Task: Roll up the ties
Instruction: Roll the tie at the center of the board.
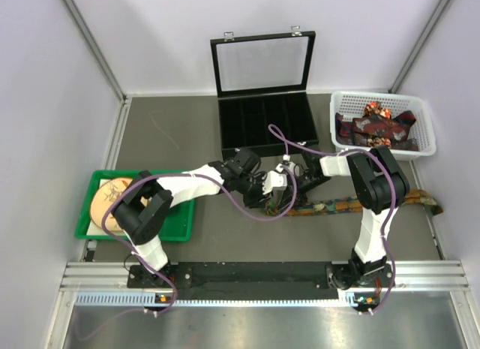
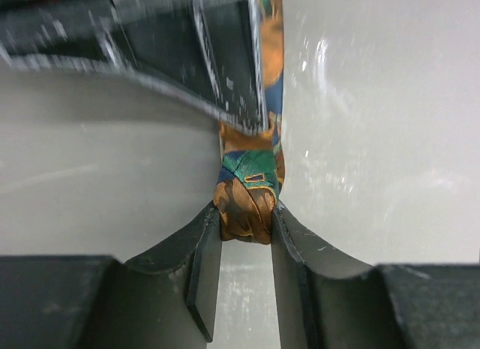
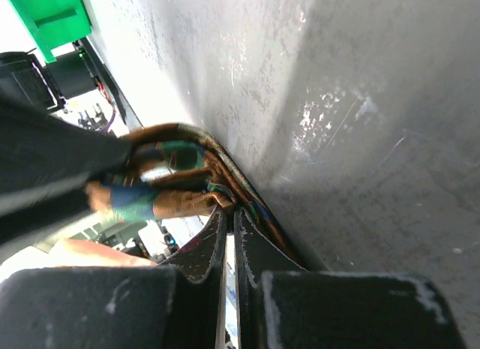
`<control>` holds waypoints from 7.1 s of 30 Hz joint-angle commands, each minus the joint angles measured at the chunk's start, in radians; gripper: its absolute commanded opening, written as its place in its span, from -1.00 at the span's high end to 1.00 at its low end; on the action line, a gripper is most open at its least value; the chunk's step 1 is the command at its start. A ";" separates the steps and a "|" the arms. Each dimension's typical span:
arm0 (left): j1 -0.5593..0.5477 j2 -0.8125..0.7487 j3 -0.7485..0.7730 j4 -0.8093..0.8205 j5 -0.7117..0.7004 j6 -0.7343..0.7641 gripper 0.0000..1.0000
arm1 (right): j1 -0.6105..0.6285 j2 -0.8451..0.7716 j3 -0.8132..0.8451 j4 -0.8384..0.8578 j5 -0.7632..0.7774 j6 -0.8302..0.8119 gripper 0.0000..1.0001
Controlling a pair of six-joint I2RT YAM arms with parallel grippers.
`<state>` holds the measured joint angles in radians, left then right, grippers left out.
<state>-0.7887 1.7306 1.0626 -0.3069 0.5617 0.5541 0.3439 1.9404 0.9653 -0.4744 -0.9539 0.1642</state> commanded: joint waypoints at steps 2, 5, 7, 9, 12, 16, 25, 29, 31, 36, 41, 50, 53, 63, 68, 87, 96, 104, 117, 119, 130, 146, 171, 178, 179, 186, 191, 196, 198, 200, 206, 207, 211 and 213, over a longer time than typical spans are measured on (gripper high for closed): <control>-0.033 0.018 0.086 0.034 0.056 -0.037 0.30 | 0.018 0.038 0.003 -0.007 0.106 -0.052 1.00; -0.061 0.059 0.109 0.063 0.046 -0.057 0.30 | 0.018 0.038 0.003 -0.006 0.101 -0.049 1.00; -0.086 0.095 0.128 0.077 0.021 -0.065 0.29 | 0.018 0.037 0.004 -0.007 0.099 -0.049 1.00; -0.102 0.130 0.146 0.086 0.003 -0.065 0.27 | 0.018 0.035 0.003 -0.007 0.096 -0.048 1.00; -0.110 0.164 0.154 0.081 -0.031 -0.056 0.22 | 0.018 0.028 0.003 -0.010 0.092 -0.048 1.00; -0.113 0.195 0.166 0.003 -0.085 -0.019 0.23 | 0.018 0.019 0.006 -0.023 0.084 -0.049 1.00; -0.113 0.244 0.137 -0.147 -0.167 0.046 0.24 | 0.018 -0.029 -0.007 -0.030 0.060 -0.057 1.00; -0.113 0.254 0.131 -0.144 -0.181 0.043 0.24 | 0.017 -0.041 -0.004 -0.044 0.034 -0.064 0.99; -0.113 0.264 0.135 -0.147 -0.181 0.041 0.25 | 0.006 -0.066 0.009 -0.079 0.027 -0.072 0.89; -0.113 0.267 0.135 -0.152 -0.178 0.044 0.26 | -0.058 -0.133 0.033 -0.177 -0.012 -0.124 0.59; -0.113 0.274 0.145 -0.153 -0.174 0.047 0.27 | -0.085 -0.158 0.036 -0.182 -0.063 -0.106 0.44; -0.113 0.273 0.145 -0.155 -0.160 0.052 0.24 | -0.022 -0.090 0.013 -0.012 -0.072 0.006 0.41; -0.112 0.268 0.139 -0.150 -0.154 0.052 0.23 | -0.014 -0.077 0.001 0.028 -0.072 0.038 0.41; -0.112 0.265 0.131 -0.144 -0.146 0.056 0.06 | -0.003 -0.029 0.006 -0.013 -0.008 0.000 1.00; -0.063 0.227 0.131 -0.126 -0.112 0.014 -0.27 | -0.039 -0.044 -0.011 -0.064 0.076 -0.049 1.00; -0.158 0.250 0.137 0.132 -0.252 -0.069 -0.60 | -0.043 -0.044 0.032 -0.073 0.084 -0.071 1.00; -0.159 0.213 0.065 0.036 -0.324 -0.091 0.30 | -0.026 -0.024 0.099 -0.090 0.064 -0.075 1.00; -0.159 0.152 -0.018 0.023 -0.365 -0.149 0.30 | 0.017 0.015 0.136 -0.082 0.098 -0.054 1.00; -0.021 0.009 -0.105 0.095 -0.126 -0.053 -0.41 | 0.018 0.049 0.085 -0.082 0.239 -0.072 1.00; -0.001 -0.006 -0.121 0.116 -0.085 -0.045 -0.41 | 0.018 0.060 0.095 -0.086 0.245 -0.071 1.00; 0.045 0.017 -0.173 0.350 0.144 -0.048 -0.40 | 0.018 0.063 0.108 -0.130 0.326 -0.097 1.00; 0.028 0.064 -0.089 0.446 0.173 -0.175 0.15 | 0.018 0.086 0.115 -0.135 0.343 -0.109 1.00; -0.089 0.274 0.053 0.082 -0.190 -0.036 0.17 | 0.014 0.037 0.108 -0.124 0.221 -0.098 1.00; -0.090 0.276 0.068 -0.006 -0.212 -0.009 0.34 | -0.092 -0.070 0.127 -0.223 0.106 -0.126 0.64; -0.090 0.279 0.071 -0.017 -0.210 -0.010 0.34 | -0.101 -0.084 0.124 -0.239 0.092 -0.132 0.60; -0.092 0.291 0.092 -0.037 -0.214 0.001 0.36 | -0.111 -0.124 0.079 -0.156 -0.038 -0.075 0.41; -0.092 0.300 0.102 -0.047 -0.210 0.001 0.35 | -0.066 -0.075 0.073 -0.093 -0.063 -0.040 0.41; -0.092 0.305 0.112 -0.052 -0.206 0.000 0.35 | -0.043 -0.043 0.070 -0.046 -0.063 -0.028 0.41; -0.092 0.307 0.114 -0.054 -0.204 0.000 0.35 | -0.039 -0.031 0.064 -0.036 -0.057 -0.022 0.42; -0.092 0.308 0.115 -0.055 -0.206 -0.002 0.35 | -0.039 -0.023 0.058 -0.029 -0.059 -0.020 0.52; -0.090 0.311 0.122 -0.063 -0.197 -0.006 0.21 | -0.037 -0.021 0.052 -0.067 -0.025 -0.051 1.00; -0.090 0.304 0.120 -0.061 -0.192 -0.008 0.12 | -0.037 -0.017 0.053 -0.073 0.004 -0.064 1.00; -0.057 0.255 0.103 -0.025 -0.137 -0.037 -0.14 | -0.051 -0.003 0.049 -0.095 0.107 -0.080 1.00; -0.015 0.207 0.077 0.024 -0.090 -0.057 -0.28 | -0.057 0.000 0.049 -0.105 0.150 -0.084 1.00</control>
<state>-0.8772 1.9476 1.2175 -0.2356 0.4816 0.5251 0.2840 1.9110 1.0218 -0.5884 -0.9417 0.1253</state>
